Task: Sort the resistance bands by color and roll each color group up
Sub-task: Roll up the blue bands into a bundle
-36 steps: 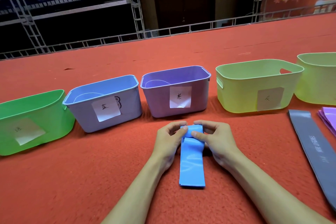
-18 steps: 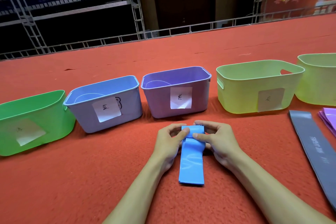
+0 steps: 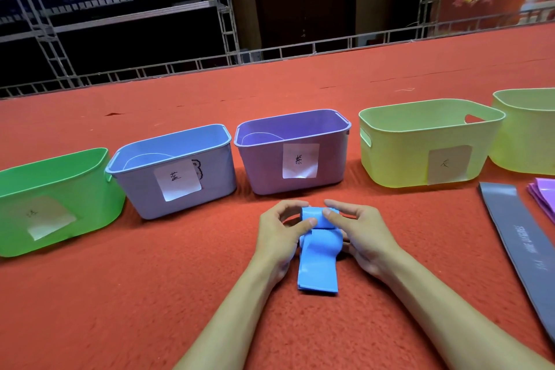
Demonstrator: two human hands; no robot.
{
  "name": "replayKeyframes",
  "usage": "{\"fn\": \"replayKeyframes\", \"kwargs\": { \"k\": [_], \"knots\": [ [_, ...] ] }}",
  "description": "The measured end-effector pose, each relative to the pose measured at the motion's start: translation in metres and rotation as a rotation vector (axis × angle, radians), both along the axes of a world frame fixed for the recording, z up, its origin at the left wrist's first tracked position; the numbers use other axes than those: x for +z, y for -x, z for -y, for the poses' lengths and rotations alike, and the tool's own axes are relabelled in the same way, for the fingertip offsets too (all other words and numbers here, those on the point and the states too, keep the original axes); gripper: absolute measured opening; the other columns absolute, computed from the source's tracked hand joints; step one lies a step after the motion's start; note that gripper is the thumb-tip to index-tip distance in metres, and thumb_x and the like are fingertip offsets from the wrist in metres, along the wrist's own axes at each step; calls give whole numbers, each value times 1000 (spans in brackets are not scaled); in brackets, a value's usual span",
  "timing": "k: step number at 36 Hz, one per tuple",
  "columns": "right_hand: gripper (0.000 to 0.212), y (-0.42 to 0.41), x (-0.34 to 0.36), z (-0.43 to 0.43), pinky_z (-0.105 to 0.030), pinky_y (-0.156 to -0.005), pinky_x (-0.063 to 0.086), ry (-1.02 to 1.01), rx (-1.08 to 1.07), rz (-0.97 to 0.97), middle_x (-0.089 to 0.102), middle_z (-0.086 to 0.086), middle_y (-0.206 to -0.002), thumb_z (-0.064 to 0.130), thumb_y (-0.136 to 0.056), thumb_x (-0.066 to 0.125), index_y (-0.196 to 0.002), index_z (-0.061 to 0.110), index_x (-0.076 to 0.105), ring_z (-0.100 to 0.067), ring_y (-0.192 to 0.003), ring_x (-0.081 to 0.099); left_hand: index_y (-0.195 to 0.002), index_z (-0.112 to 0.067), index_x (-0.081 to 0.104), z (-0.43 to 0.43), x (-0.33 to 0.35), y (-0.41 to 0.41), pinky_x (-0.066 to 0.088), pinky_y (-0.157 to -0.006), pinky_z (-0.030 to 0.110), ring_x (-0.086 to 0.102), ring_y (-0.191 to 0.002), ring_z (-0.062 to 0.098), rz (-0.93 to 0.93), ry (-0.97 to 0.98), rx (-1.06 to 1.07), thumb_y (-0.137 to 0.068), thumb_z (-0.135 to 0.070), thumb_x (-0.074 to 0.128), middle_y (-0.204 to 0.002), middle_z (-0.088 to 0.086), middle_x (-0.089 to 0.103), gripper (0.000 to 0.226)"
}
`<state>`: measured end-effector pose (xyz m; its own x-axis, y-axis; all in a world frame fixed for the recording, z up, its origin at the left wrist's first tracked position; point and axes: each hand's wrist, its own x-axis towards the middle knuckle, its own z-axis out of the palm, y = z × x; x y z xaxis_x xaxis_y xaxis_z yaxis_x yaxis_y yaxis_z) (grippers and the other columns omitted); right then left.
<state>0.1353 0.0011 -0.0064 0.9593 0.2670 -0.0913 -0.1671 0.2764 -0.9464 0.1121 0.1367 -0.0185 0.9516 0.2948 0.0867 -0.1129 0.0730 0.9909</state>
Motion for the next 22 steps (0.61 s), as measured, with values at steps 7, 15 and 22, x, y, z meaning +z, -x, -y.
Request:
{"fn": "replayKeyframes", "kwargs": {
  "k": [7,15,22],
  "knots": [
    [30,0,-3,-1,-28,-54,55,-3,-21,12,72,-19,-95,2,-85,67,-114,11,63,-22,-70,70,-92,-7,66,1,2,2,56,-75,41,67,-89,25,2,25,-15,-75,16,68,-103,10,70,29],
    [28,-3,-8,3,-33,-62,58,27,-63,56,73,-20,-86,-9,-76,71,-101,5,68,-26,-71,70,-90,-3,62,3,8,5,52,-63,32,64,-79,25,-44,137,-76,-75,25,53,-96,6,66,33],
    [33,-5,-9,4,-35,-69,59,33,-55,98,73,-18,-90,-14,-74,70,-101,6,68,-25,-77,69,-103,-1,64,2,9,3,55,-73,30,65,-81,16,-61,184,-98,-86,15,53,-97,8,66,25]
  ]
}}
